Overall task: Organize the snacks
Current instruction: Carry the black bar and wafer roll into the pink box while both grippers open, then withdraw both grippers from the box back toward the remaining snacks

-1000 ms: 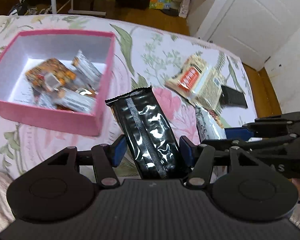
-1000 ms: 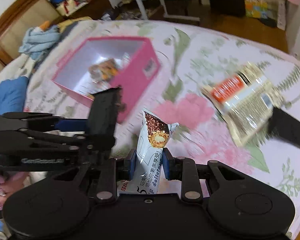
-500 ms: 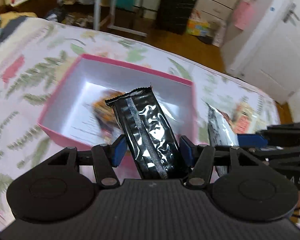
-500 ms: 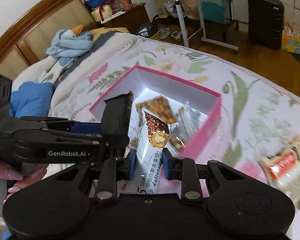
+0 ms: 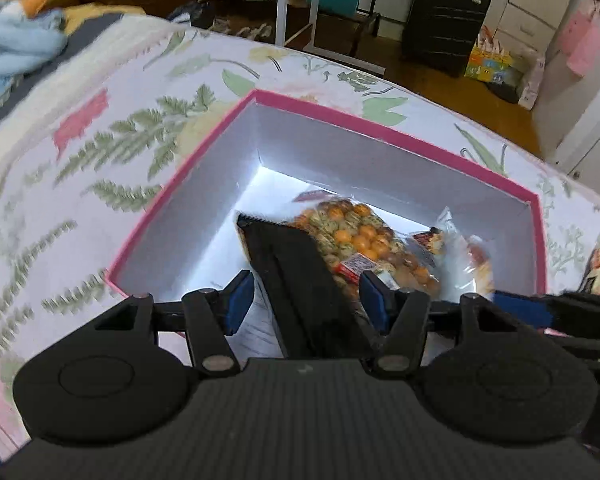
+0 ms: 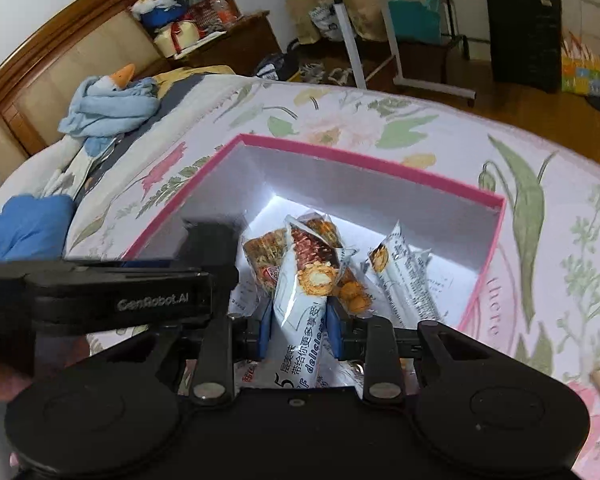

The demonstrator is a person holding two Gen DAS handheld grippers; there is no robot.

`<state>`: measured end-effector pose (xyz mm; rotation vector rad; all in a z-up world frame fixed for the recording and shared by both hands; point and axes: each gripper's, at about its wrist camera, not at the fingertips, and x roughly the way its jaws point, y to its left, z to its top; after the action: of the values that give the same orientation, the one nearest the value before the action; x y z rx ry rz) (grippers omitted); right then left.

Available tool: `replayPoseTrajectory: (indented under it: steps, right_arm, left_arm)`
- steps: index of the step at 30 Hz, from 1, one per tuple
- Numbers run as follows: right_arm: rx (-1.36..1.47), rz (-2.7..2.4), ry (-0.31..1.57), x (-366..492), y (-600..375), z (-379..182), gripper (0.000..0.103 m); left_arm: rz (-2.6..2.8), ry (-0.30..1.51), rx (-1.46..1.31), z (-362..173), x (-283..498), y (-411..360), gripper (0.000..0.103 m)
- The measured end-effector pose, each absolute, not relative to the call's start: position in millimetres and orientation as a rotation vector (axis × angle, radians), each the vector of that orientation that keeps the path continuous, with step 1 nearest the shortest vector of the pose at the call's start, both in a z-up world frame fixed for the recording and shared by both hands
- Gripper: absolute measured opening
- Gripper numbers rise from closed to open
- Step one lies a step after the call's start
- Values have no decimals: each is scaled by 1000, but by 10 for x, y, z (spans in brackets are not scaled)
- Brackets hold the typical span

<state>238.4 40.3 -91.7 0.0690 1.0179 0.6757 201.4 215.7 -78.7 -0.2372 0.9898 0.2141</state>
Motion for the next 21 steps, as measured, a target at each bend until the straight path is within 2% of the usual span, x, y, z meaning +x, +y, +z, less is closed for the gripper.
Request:
replayPoseTrajectory:
  steps: [2,4,15,21]
  right_arm:
    - [115,667,1047,2401,352,-938,46]
    - [136,662,1043,2383,250,-878,50]
    - [0,580,962,1854,-711,-8,59]
    - [46,463,950,1571,-1517,337,67]
  left_arm:
    - [195,975,-239,-756,1972,2150,59]
    - [174,965,-231,-688,1932,2131,60]
    - [-10,892,-157,-58,1504,1782,60]
    - [-155,906,-118,146,1413,1372,63]
